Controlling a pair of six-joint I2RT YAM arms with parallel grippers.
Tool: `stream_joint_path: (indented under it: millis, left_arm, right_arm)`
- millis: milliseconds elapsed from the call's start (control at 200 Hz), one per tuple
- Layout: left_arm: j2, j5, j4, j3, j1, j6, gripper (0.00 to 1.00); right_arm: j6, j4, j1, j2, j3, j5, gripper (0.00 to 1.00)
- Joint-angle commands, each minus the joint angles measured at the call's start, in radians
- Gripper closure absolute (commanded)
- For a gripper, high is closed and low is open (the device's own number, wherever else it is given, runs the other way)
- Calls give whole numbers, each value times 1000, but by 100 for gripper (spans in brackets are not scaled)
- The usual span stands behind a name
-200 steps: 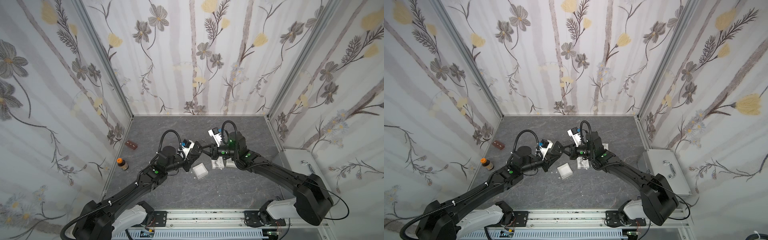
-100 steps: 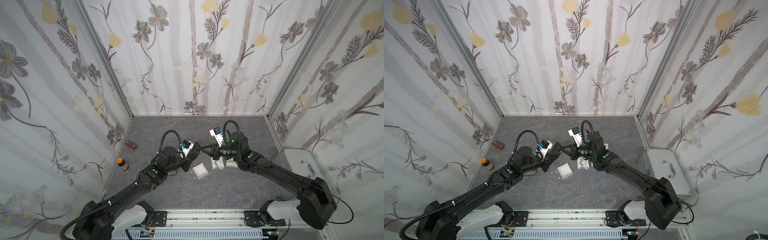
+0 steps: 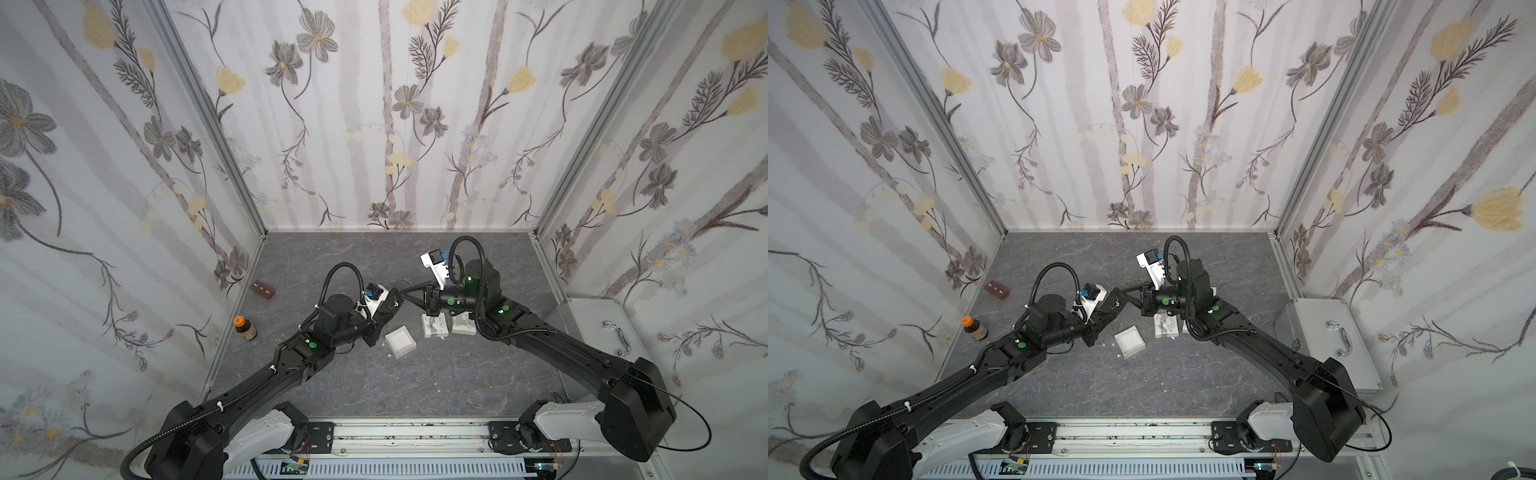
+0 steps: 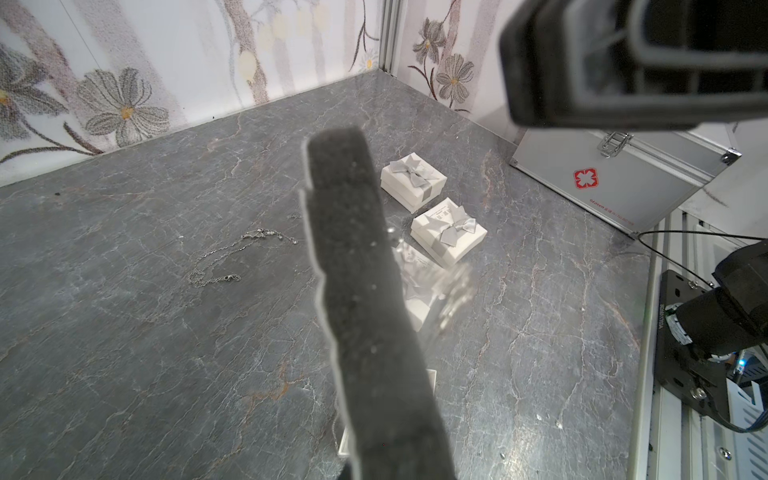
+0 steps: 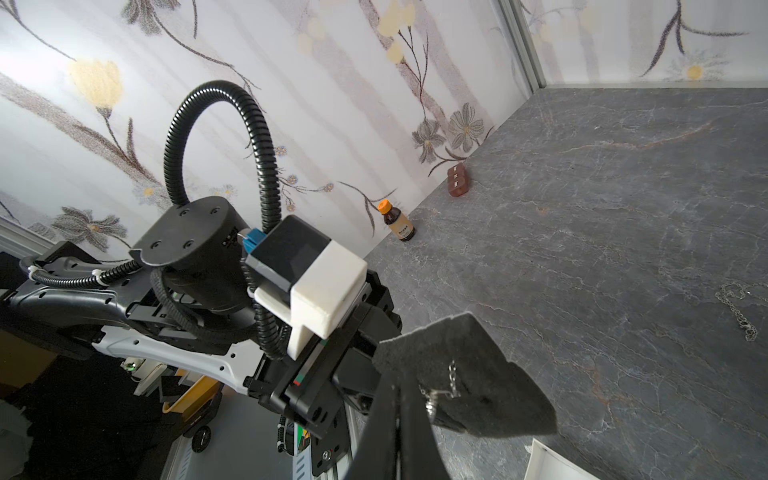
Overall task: Take the necklace out of the lift-off lid jewelry box
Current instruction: Pick up the necklace from the inner lining.
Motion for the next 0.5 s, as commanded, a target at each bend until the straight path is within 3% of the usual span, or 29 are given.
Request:
stream_joint_path:
  millis: [0,215,380,500]
  left_arm:
    - [-1,-4,-6,1,-1,28,91]
    - [-5,-1,-3,-1,-15,29,91]
    - [-35,15,-17,-1,-17,47,91]
    - [-49,47,-32,5,-18,72,91]
  right_arm:
    - [23,51,-3,-7,16,-5,100]
    - [-12,-15,-9,-6,41,28,100]
    - [-147,-97,-9,-42,-36,36,80]
    - [-191,-107,-8,-83,-85,8,72]
